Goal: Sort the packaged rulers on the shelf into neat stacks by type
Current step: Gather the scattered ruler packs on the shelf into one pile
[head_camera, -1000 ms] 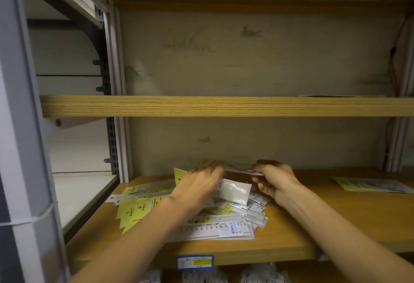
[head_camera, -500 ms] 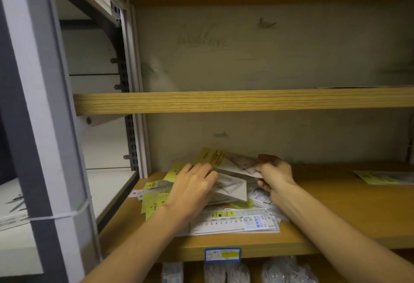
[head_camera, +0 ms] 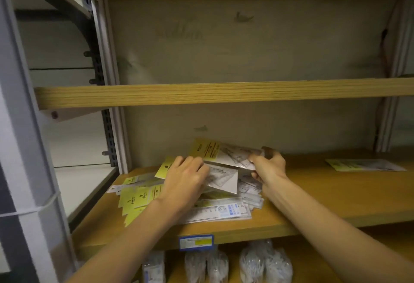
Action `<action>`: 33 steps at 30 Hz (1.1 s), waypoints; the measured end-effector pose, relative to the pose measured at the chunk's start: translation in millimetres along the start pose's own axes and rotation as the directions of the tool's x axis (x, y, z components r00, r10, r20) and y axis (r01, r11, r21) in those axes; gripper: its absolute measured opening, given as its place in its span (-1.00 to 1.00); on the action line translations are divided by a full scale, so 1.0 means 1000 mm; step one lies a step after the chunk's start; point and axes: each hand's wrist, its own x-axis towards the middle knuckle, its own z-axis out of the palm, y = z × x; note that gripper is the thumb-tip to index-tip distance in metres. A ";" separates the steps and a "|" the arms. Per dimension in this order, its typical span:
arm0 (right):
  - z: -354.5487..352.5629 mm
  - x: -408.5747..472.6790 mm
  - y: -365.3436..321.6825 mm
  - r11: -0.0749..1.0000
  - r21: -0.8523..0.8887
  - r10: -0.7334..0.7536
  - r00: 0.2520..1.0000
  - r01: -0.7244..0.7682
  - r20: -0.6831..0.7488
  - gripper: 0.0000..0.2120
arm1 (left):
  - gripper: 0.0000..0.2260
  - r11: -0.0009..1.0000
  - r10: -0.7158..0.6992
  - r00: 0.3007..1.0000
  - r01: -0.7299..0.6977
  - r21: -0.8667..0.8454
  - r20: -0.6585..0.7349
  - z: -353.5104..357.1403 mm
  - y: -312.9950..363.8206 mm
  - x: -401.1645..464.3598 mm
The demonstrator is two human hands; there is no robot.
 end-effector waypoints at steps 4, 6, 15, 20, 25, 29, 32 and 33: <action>-0.030 0.013 -0.009 1.000 0.009 -0.021 1.000 0.021 0.015 -0.50 | -0.70 0.999 -0.019 0.999 0.018 0.028 0.040 0.001 0.029 0.018; -0.049 0.022 -0.013 1.000 0.003 -0.027 0.999 0.027 0.042 -0.50 | -0.67 0.998 -0.043 0.997 0.040 0.041 0.065 0.003 0.046 0.029; -0.124 0.057 -0.018 0.999 -0.052 0.006 0.996 -0.001 0.084 -0.57 | -0.68 0.995 -0.066 0.995 0.061 0.075 0.071 0.021 0.125 0.058; -0.137 0.066 -0.021 0.998 -0.069 0.013 0.996 -0.007 0.088 -0.54 | -0.66 0.993 -0.095 0.993 0.090 0.074 0.067 0.018 0.138 0.066; -0.140 0.067 -0.026 0.998 -0.065 0.004 0.997 0.001 0.078 -0.55 | -0.70 0.993 -0.103 0.995 0.102 0.056 0.006 0.019 0.141 0.069; -0.149 0.069 -0.026 0.996 -0.083 -0.026 0.999 0.028 0.031 -0.54 | -0.75 0.995 -0.093 0.992 0.094 0.017 -0.085 0.030 0.147 0.073; -0.162 0.075 -0.026 0.997 -0.072 -0.028 1.000 0.028 -0.005 -0.56 | -0.75 0.996 -0.094 0.990 0.092 -0.020 -0.101 0.038 0.160 0.081; -0.167 0.078 -0.027 0.997 -0.066 -0.029 0.999 0.028 -0.014 -0.55 | -0.75 0.995 -0.099 0.990 0.096 -0.038 -0.098 0.040 0.165 0.084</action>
